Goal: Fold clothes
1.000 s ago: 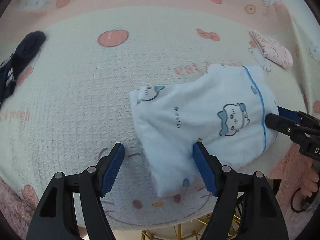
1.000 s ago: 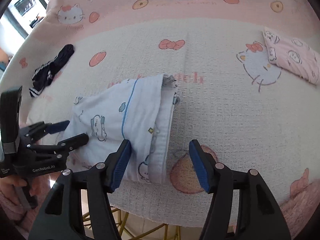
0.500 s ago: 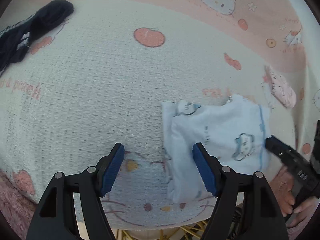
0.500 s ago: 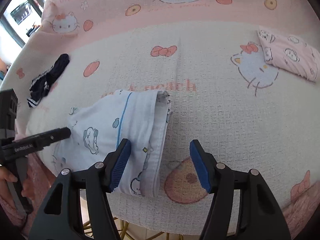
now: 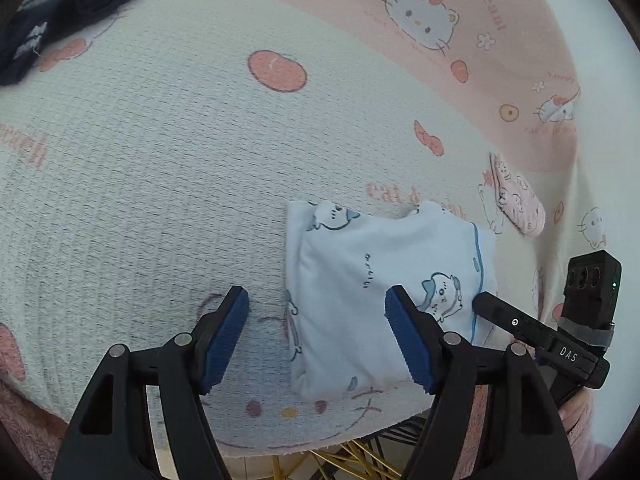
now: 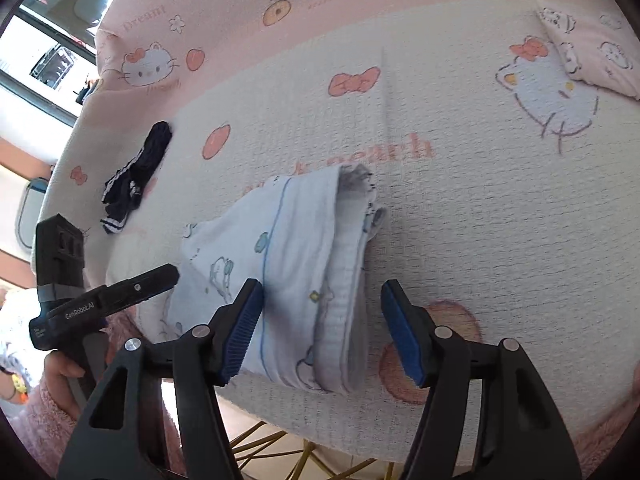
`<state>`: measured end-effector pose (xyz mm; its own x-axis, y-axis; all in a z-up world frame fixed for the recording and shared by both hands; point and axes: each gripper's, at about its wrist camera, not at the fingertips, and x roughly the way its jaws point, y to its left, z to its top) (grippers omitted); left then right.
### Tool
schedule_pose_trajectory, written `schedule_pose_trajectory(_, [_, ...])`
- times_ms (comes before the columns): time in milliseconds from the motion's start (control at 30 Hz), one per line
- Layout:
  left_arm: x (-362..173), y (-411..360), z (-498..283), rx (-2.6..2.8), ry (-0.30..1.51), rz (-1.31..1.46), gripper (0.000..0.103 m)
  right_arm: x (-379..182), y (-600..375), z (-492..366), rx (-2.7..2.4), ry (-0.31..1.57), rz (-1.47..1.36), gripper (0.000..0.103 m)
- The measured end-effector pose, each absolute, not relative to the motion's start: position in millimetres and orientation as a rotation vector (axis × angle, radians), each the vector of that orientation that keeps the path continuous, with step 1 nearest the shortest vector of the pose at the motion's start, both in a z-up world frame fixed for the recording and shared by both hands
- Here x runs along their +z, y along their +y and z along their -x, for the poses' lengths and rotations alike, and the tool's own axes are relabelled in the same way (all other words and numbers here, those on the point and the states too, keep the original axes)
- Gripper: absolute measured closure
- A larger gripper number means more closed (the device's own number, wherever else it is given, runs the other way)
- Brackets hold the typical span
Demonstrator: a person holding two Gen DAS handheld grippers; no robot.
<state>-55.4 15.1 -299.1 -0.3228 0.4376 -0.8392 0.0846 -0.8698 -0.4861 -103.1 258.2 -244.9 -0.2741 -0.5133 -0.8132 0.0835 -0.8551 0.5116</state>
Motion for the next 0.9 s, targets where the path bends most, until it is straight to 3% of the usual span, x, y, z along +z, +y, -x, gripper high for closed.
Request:
schedule_pose_trajectory(167, [-301, 23, 55, 2.294, -0.648, 1.642, 0.032, -259, 242, 103, -2.162, -0.456, -1.633, 0.039])
schedule_pose_trajectory(200, [-301, 24, 57, 2.273, -0.664, 1.636, 0.05, -260, 241, 104, -2.163, -0.461, -1.634, 0.038])
schedule_pose_trajectory(233, [-301, 25, 58, 2.255, -0.675, 1.632, 0.06, -261, 243, 104, -2.158, -0.491, -1.632, 0.04])
schedule_pose_trajectory(267, [-299, 24, 56, 2.272, -0.65, 1.643, 0.069, -261, 245, 105, -2.149, -0.514, -1.63, 0.042])
schedule_pose_trajectory(300, [-298, 23, 55, 2.273, -0.633, 1.645, 0.072, -260, 245, 105, -2.141, -0.517, -1.627, 0.05])
schedule_pose_trajectory(400, [-305, 16, 55, 2.252, -0.711, 1.644, 0.072, -260, 245, 104, -2.133, -0.494, -1.626, 0.054])
schedule_pose_trajectory(500, [-314, 9, 56, 2.227, -0.835, 1.636, 0.071, -265, 246, 106, -2.125, -0.534, -1.635, 0.049])
schedule_pose_trajectory(600, [-313, 11, 61, 2.196, -0.798, 1.682, 0.069, -263, 245, 106, -2.132, -0.508, -1.632, 0.047])
schedule_pose_trajectory(667, [-309, 16, 65, 2.178, -0.782, 1.712, 0.069, -257, 239, 103, -2.157, -0.434, -1.632, 0.054])
schedule_pose_trajectory(700, [-305, 20, 67, 2.17, -0.777, 1.727, 0.072, -253, 236, 102, -2.167, -0.397, -1.631, 0.059])
schedule_pose_trajectory(767, [-287, 36, 73, 2.176, -0.725, 1.698, 0.09, -244, 233, 100, -2.183, -0.346, -1.624, 0.064])
schedule_pose_trajectory(900, [-232, 78, 91, 2.204, -0.587, 1.548, 0.09, -204, 255, 105, -2.212, -0.431, -1.564, 0.065])
